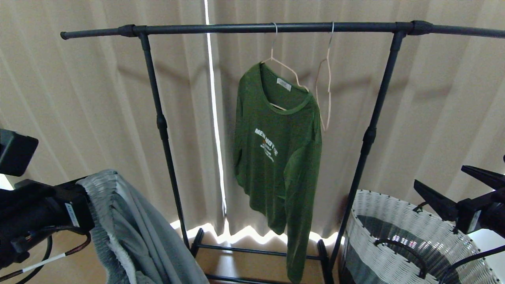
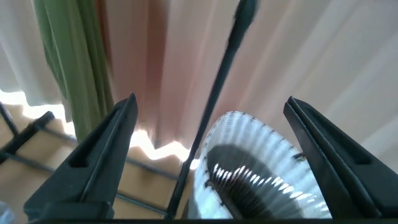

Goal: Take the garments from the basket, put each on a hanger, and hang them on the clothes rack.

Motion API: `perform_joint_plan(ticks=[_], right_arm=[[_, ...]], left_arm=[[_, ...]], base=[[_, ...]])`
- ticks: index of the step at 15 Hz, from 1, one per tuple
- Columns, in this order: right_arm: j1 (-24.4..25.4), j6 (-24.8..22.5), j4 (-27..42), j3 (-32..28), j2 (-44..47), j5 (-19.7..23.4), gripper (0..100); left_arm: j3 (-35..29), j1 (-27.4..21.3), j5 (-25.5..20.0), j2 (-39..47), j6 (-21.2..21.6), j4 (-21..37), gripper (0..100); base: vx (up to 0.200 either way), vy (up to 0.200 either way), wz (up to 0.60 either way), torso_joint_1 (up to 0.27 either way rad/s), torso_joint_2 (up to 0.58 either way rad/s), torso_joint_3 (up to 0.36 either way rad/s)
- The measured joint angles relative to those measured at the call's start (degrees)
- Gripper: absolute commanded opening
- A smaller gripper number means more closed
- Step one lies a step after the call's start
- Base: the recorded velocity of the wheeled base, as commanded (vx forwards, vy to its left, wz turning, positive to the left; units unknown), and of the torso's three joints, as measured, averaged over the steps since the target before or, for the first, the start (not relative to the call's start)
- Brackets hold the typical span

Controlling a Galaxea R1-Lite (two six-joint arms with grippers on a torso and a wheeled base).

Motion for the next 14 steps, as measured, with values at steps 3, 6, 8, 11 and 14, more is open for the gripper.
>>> perform_joint_plan(ticks=[3,6,8,11,14], right_arm=[[-0.5,0.0,0.1,-0.1,0.1,0.0,100],[-0.6,0.0,0.1,-0.2,0.2,0.0,100],[-0.6,0.0,0.1,-0.2,0.2,0.0,100],[-0.6,0.0,0.0,-0.2,0.2,-0.1,100],[-0.6,0.0,0.0,0.0,0.2,-0.1,100]], left_arm=[[1.2,0.0,-1.8,-0.9,2.6,0.0,0],[1.2,-0.1,-1.9,-2.0,2.6,-0.1,0],[1.2,-0.7,-2.5,-2.4,2.5,-1.0,0],[1.7,-1.6,-2.7,-2.3,2.4,-3.5,0],[1.6,-1.7,-2.6,-2.2,2.3,-3.9,0]], base=[[0.0,0.0,0.0,0.181,-0.47,-0.294],[0.0,0.0,0.0,0.186,-0.45,-0.274],[0.0,0.0,0.0,0.205,-0.48,-0.278],[0.0,0.0,0.0,0.224,-0.48,-0.281],[0.0,0.0,0.0,0.085,-0.19,-0.103]])
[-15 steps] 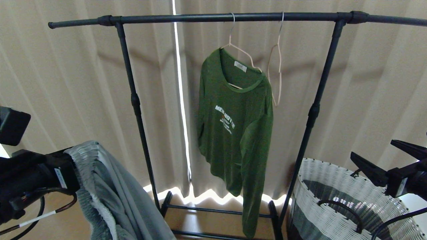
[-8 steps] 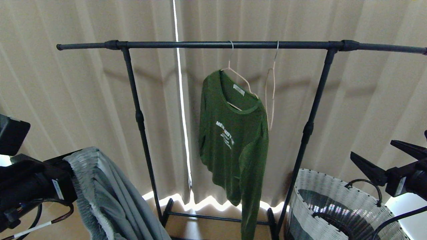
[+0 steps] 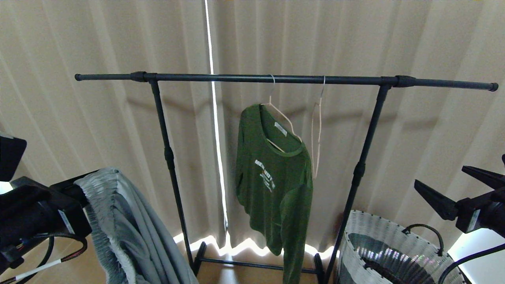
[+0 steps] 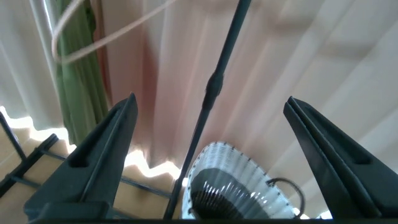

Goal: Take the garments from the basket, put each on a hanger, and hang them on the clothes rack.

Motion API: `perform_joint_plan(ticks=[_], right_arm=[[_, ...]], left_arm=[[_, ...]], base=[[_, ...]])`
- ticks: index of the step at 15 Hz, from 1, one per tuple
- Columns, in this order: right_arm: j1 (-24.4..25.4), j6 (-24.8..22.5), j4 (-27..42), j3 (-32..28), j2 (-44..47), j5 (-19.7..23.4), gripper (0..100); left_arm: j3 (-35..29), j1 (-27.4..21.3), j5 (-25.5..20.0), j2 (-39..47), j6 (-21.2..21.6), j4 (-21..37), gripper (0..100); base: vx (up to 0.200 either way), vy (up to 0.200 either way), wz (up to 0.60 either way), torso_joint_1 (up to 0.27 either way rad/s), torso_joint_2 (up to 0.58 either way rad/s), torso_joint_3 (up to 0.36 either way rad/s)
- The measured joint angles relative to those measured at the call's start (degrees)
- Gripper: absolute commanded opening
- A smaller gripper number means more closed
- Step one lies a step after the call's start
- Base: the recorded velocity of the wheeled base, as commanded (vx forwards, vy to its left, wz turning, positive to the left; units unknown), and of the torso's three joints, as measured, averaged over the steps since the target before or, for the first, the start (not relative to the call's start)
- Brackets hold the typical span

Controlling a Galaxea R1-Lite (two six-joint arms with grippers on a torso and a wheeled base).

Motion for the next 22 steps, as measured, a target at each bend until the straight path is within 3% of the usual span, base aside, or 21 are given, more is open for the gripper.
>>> perform_joint_plan(ticks=[2,9,22], right_arm=[[0.0,0.0,0.0,0.0,0.0,0.0,100],[0.0,0.0,-0.3,0.1,0.4,0.0,100],[0.0,0.0,-0.2,0.0,0.5,0.0,100]], left_arm=[[0.0,0.0,-0.1,0.0,0.0,0.1,0],[0.0,0.0,-0.1,0.0,0.0,0.1,0],[0.6,0.1,0.0,0.1,-0.1,0.1,0]], base=[[0.0,0.0,0.0,0.0,0.0,0.0],[0.0,0.2,0.0,0.008,0.0,-0.001],[0.0,0.0,0.0,0.0,0.0,0.0]])
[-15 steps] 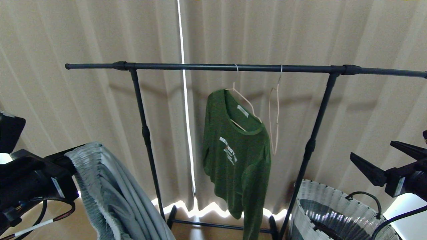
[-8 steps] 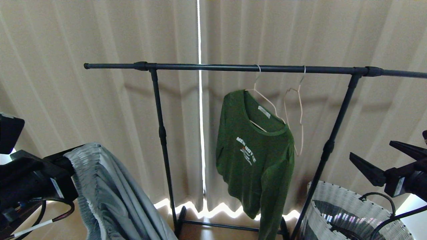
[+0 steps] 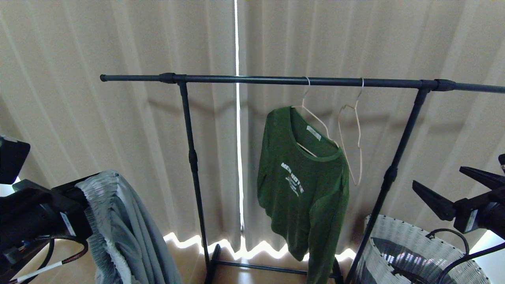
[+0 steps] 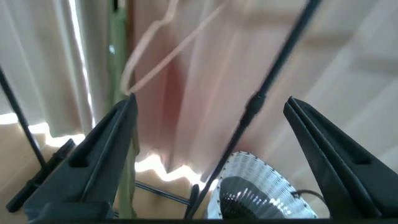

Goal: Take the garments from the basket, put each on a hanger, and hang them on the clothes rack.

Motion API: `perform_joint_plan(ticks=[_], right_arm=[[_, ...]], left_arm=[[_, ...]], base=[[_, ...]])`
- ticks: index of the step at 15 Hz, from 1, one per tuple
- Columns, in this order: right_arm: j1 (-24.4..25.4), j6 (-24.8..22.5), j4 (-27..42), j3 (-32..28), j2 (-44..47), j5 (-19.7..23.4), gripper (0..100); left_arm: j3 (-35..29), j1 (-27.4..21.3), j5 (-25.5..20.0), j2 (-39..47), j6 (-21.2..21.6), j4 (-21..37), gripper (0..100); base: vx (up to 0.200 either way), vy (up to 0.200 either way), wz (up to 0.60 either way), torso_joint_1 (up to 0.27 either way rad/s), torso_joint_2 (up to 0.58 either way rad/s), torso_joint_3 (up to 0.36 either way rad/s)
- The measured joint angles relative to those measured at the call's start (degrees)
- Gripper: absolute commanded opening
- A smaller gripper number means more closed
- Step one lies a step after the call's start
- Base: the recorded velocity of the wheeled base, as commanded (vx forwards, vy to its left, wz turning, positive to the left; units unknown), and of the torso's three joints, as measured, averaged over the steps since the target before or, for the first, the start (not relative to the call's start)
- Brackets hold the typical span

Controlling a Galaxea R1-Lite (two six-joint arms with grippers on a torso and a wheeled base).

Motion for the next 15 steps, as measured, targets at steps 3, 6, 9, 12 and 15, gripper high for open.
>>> perform_joint_plan(ticks=[3,6,9,12,15], right_arm=[[0.0,0.0,-0.1,0.1,0.0,0.0,100],[0.0,0.0,-0.1,0.2,-0.1,0.0,100],[0.0,0.0,-0.1,0.2,0.0,0.0,100],[0.1,0.2,-0.2,0.5,-0.4,0.3,100],[0.2,0.4,0.6,-0.6,-1.2,0.5,100]], left_arm=[[0.0,0.1,0.0,0.1,-0.1,0.1,0],[0.0,0.1,0.0,0.2,-0.1,0.1,0],[0.1,0.1,-0.1,0.3,0.0,0.1,0],[0.8,-0.8,-0.1,0.4,0.3,0.0,0],[0.9,-4.0,-0.1,0.2,0.1,0.0,0]], base=[[0.067,0.0,0.0,0.001,0.0,0.001],[0.2,0.0,0.0,0.004,0.0,0.004],[0.2,0.0,0.0,0.012,0.0,0.002],[0.0,0.0,0.0,0.0,0.0,0.0],[0.0,0.0,0.0,0.0,0.0,0.0]])
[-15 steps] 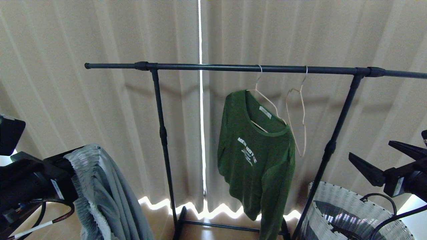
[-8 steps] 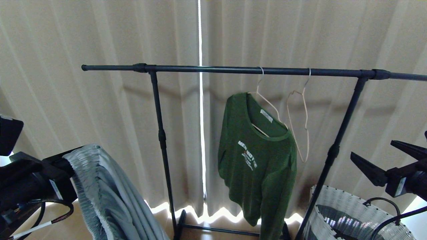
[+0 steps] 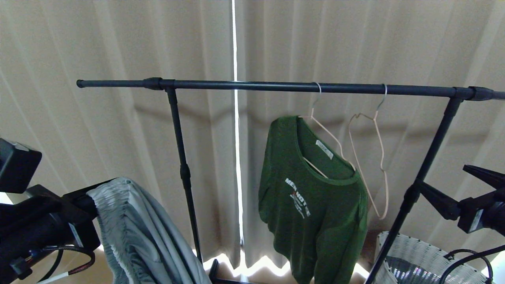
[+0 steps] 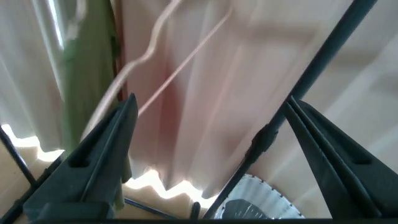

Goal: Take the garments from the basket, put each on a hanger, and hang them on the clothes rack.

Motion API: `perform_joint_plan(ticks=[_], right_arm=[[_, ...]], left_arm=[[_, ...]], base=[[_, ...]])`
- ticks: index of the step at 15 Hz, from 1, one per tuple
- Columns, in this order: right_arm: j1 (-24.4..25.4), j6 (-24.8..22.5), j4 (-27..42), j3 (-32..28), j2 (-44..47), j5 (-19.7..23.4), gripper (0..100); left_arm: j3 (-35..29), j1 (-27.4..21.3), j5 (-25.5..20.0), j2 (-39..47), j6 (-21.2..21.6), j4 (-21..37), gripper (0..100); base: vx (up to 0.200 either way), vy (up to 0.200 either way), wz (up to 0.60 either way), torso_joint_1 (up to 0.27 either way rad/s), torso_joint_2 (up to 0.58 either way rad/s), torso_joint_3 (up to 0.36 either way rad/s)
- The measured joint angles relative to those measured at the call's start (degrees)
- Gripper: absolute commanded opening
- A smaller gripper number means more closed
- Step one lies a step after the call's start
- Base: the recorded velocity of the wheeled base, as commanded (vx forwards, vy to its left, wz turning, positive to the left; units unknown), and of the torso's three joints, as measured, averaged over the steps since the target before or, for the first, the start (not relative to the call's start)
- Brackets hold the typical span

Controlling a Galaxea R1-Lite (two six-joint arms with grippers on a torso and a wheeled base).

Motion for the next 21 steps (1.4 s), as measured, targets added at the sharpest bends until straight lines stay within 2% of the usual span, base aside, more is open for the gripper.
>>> perform_joint_plan(ticks=[2,4,7,9,13,15,17,21], right_arm=[[0.1,0.0,4.1,-3.5,-0.2,-0.3,100],[0.4,0.4,14.9,-8.7,-0.5,-0.4,100],[4.7,7.1,28.0,-18.6,0.5,-0.8,100],[8.3,10.6,32.7,-24.0,3.9,-3.9,100],[12.4,13.0,34.6,-29.9,12.1,-11.9,100],[12.9,14.4,34.5,-31.9,15.9,-13.8,100],[13.1,16.7,34.4,-34.3,20.3,-18.3,100],[12.9,18.5,34.5,-37.9,25.6,-19.9,100]], left_arm=[[0.0,-0.5,0.0,-0.2,-0.1,0.0,0],[-0.4,-0.6,0.1,-0.3,-0.3,0.0,0],[-0.5,-0.6,0.1,-0.9,-0.4,0.0,0],[-0.5,-0.6,0.1,-1.2,-0.5,0.0,0],[-0.5,-0.6,0.1,-1.5,-0.4,0.0,0],[-0.5,-0.6,0.1,-1.5,-0.4,0.0,0],[-0.5,-0.6,0.1,-1.6,-0.4,0.0,0],[-0.4,-0.6,0.1,-1.9,-0.4,0.0,0]], base=[[0.0,0.0,0.0,0.0,0.0,0.0],[0.0,0.0,0.0,0.0,0.0,0.0],[0.0,0.0,0.0,0.0,0.0,0.0],[0.0,0.0,0.0,0.0,0.0,0.0],[0.0,0.0,0.0,0.0,0.0,0.0],[0.0,0.0,0.0,0.0,0.0,0.0],[0.0,0.0,0.0,0.0,0.0,0.0],[0.0,0.0,0.0,0.0,0.0,0.0]])
